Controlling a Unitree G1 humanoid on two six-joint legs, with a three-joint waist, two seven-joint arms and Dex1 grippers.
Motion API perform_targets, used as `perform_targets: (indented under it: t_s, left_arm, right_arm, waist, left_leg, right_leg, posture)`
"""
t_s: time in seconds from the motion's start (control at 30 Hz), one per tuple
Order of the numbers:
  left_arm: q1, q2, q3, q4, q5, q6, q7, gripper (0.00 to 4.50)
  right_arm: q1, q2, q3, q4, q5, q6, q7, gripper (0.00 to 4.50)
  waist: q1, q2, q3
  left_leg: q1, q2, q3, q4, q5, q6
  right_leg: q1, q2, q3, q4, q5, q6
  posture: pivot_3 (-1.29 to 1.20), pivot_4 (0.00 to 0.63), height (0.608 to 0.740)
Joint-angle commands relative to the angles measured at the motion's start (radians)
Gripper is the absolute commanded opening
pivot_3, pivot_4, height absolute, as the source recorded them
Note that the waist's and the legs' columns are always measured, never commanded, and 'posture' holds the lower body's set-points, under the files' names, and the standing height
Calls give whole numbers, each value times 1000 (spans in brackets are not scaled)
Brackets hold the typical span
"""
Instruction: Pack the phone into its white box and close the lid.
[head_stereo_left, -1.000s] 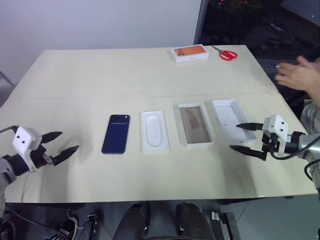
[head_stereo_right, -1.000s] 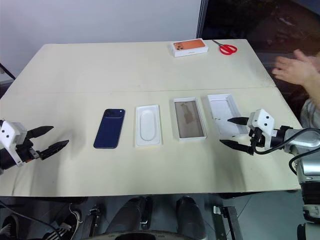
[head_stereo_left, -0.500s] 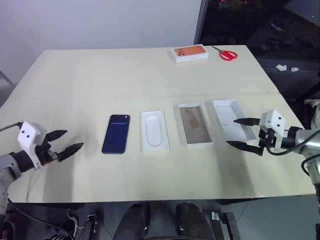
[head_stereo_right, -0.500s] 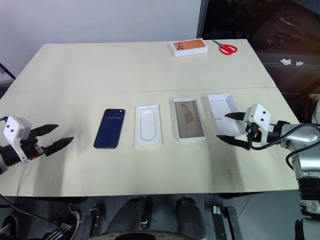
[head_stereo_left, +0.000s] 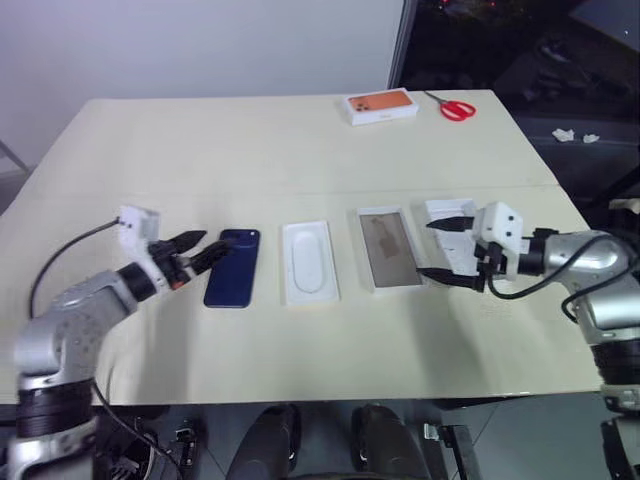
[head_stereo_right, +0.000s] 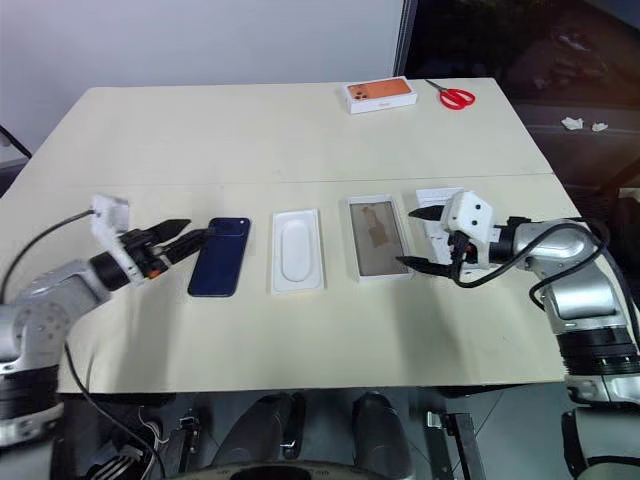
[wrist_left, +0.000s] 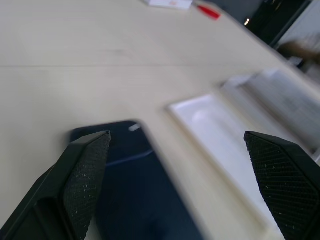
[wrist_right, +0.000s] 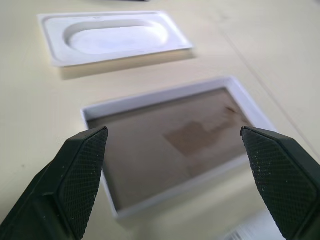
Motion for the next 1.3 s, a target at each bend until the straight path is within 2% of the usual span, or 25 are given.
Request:
perform_targets:
  t_s: [0.03, 0.17, 0.33, 0.7, 0.93, 1.03, 1.27, 1.3]
  left_arm:
    - [-54, -53, -23, -6, -44, 89, 84, 4500]
    - [-90, -78, -88, 39, -52, 235, 130, 4500]
    - [-128, -144, -65, 94, -99, 336, 189, 4500]
    - [-167, -253, -115, 157, -96, 416, 214, 4500]
    - [-163, -308, -58, 203, -114, 473, 252, 4500]
    - [-162, -329, -41, 213, -117, 479, 267, 3694]
    - [-158, -364, 29, 233, -154, 503, 295, 22]
    - [-158, -366, 36, 233, -158, 507, 300, 22]
  right_arm:
    - [-35, 12, 4, -49, -4, 5, -14, 4439]
    - [-45, 25, 10, -47, -5, 10, -22, 4439]
    - [-33, 28, 5, -53, 1, 13, -22, 4439]
    - [-26, 39, 6, -46, -6, -5, -24, 4439]
    - [-23, 40, 2, -48, -7, -11, -26, 4439]
    - [-23, 40, 2, -48, -6, -12, -26, 4500]
    - [-18, 39, 0, -50, -6, -16, -27, 4500]
    - [-16, 38, -1, -49, -6, -17, -26, 4500]
  waist:
    - [-1, 0, 0]
    - [-2, 0, 0]
    - [1, 0, 0]
    - [3, 0, -1]
    - [18, 1, -1]
    - [23, 1, -1]
    - [23, 3, -2]
    - [22, 3, -3]
  left_leg:
    - [0, 0, 0, 0, 0, 0]
    - [0, 0, 0, 0, 0, 0]
    - [0, 0, 0, 1, 0, 0]
    - [0, -1, 0, 2, 0, 0]
    - [0, -1, 0, 3, 0, -1]
    - [0, -1, 0, 4, 0, -1]
    - [1, -1, 0, 4, 0, -1]
    - [2, -1, 0, 4, 0, 0]
  right_leg:
    - [0, 0, 0, 0, 0, 0]
    - [0, 0, 0, 0, 0, 0]
    - [0, 0, 0, 1, 0, 0]
    - [1, 0, 0, 1, 0, 0]
    - [2, 0, 0, 1, 0, 0]
    - [2, 0, 0, 1, 0, 0]
    - [3, 0, -1, 1, 0, 0]
    - [4, 0, -1, 1, 0, 0]
  posture:
    - [0, 150, 740]
    - [0, 150, 740]
    - [0, 150, 740]
    - [0, 150, 740]
    - [0, 150, 740]
    - [0, 150, 740]
    - [0, 150, 740]
    - [0, 150, 740]
